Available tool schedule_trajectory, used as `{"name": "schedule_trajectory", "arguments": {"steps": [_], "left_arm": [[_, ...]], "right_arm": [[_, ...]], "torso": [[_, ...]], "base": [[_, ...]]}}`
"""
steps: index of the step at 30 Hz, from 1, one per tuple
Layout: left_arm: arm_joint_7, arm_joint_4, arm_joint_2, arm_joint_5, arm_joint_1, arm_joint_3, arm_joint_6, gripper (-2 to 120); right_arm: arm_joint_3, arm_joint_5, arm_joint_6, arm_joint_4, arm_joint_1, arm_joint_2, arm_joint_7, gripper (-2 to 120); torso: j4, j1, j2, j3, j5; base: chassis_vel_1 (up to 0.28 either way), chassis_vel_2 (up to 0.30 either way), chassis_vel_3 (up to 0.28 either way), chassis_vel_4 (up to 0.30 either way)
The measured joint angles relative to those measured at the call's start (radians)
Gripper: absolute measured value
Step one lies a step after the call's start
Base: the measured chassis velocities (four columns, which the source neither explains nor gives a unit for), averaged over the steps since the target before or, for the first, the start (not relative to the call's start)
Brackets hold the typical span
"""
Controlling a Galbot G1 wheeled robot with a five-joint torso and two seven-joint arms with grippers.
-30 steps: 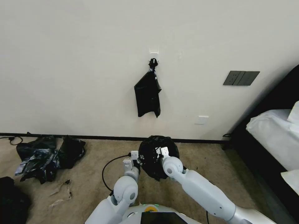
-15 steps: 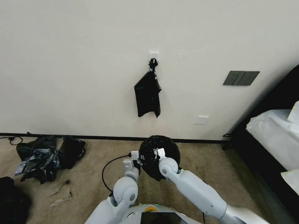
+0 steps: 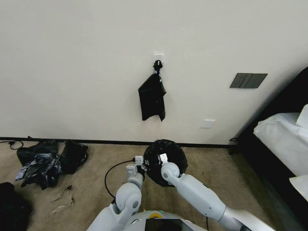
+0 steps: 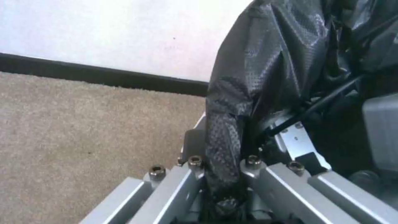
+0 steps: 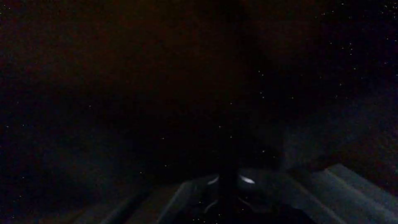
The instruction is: Place a trash bag onto the trash bin.
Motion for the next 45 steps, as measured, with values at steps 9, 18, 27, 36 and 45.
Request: {"name": "schedule_trajectory", "arguments": {"steps": [9, 18, 27, 36, 45], "left_arm": [[0.003, -0.009, 0.005, -0.003, 0.003, 0.000, 0.000, 1], [0.005, -0.001, 0.011, -0.006, 0.001, -0.008, 0.000, 1], [-0.016, 0.049, -0.003, -0.051, -0.036, -0.019, 0.008, 1], [-0.068, 0.116, -0.022, -0.146, -0.062, -0.057, 0.037, 1], [-0.144, 0.164, -0.037, -0.270, -0.091, -0.089, 0.065, 1]], "right_arm": [[0.001, 0.004, 0.000, -0.012, 0.000, -0.001, -0.004, 0], [0.013, 0.021, 0.001, 0.048, -0.017, -0.015, -0.005, 0], [0.031, 0.067, 0.001, 0.248, -0.056, -0.113, -0.034, 15], [0.149, 0.031, 0.000, 0.505, -0.174, -0.196, -0.201, 47], [0.325, -0.194, 0.021, 0.733, -0.414, -0.231, -0.377, 82]], "torso": [[-0.0001, 0.000, 0.000, 0.000, 0.0000], [0.0001, 0.000, 0.000, 0.000, 0.0000], [0.0000, 0.000, 0.000, 0.000, 0.0001], [0.0000, 0.000, 0.000, 0.000, 0.0000], [-0.0002, 0.000, 0.000, 0.000, 0.0001]], "base": [[0.000, 0.000, 0.000, 0.000], [0.000, 0.000, 0.000, 0.000], [0.000, 0.000, 0.000, 0.000], [0.000, 0.000, 0.000, 0.000], [0.000, 0.000, 0.000, 0.000]]}}
